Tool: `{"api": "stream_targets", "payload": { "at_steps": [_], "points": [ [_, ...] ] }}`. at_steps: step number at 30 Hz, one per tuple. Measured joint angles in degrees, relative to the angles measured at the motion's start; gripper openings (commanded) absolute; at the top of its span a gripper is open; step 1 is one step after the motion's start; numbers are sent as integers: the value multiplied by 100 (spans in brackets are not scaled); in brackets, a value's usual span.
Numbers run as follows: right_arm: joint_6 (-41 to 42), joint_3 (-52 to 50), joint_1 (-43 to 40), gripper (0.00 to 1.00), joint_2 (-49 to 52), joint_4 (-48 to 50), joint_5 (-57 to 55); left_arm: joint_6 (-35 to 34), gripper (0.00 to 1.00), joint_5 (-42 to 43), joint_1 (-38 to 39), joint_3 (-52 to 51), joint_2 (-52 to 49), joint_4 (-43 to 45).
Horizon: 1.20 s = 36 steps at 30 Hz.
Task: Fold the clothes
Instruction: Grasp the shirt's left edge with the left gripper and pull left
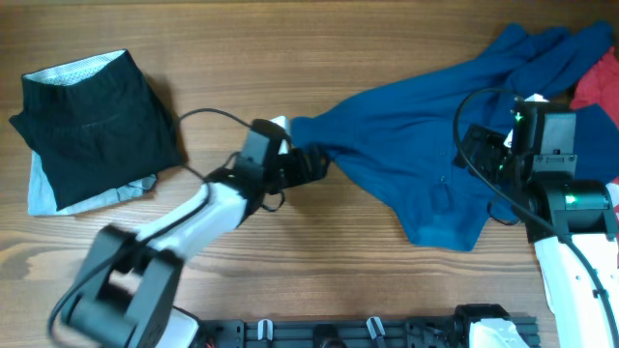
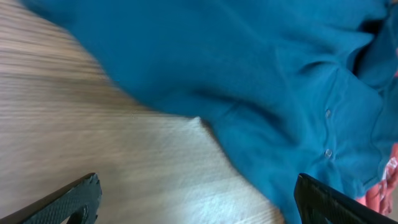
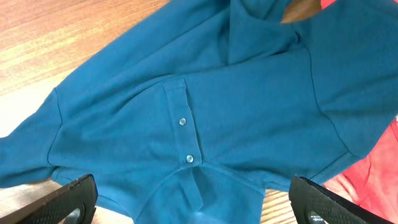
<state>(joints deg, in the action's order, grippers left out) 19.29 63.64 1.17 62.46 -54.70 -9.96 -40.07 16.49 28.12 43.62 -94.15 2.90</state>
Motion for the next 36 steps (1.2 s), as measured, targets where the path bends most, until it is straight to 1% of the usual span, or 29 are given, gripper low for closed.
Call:
{"api": "stream_targets", "payload": {
  "at_steps": [3,4,6,7,9,10,11,12,14,15,18,26,28,30,32,36],
  "points": [
    [-2,0,0,100,0,-35,0,-238,98,-7,157,7,-535,763],
    [0,0,0,100,0,-46,0,-297,96,-11,177,13,-638,901],
    [0,0,0,100,0,-85,0,-540,90,-52,199,17,-863,1375],
    [0,0,0,100,0,-105,0,-688,84,-103,205,35,-984,1617],
    [-2,0,0,100,0,-146,0,-914,61,-190,205,44,-1145,1954],
    [0,0,0,100,0,-155,0,-990,41,-236,205,48,-1222,2079],
    [0,0,0,100,0,-157,0,-1075,32,-273,205,48,-1283,2138],
    [0,0,0,100,0,-162,0,-1139,21,-321,205,48,-1344,2164],
    [-2,0,0,100,0,-173,0,-1196,6,-409,203,42,-1401,2210],
    [0,0,0,100,0,-177,0,-1215,4,-450,192,39,-1405,2269],
    [0,0,0,100,0,-188,0,-1261,4,-496,129,42,-1405,2448],
    [0,0,0,100,0,-195,0,-1259,4,-463,-275,42,-1394,2457],
    [0,0,0,100,0,-195,0,-1110,4,-380,-413,39,-1307,2406],
    [0,0,0,99,0,-197,0,-968,4,-326,-605,37,-1056,2321],
    [0,0,0,100,0,-210,0,-743,4,-269,-879,37,-721,2022],
    [0,0,0,100,0,-210,0,-341,4,-243,-1832,267,-120,1449]
  ]
}}
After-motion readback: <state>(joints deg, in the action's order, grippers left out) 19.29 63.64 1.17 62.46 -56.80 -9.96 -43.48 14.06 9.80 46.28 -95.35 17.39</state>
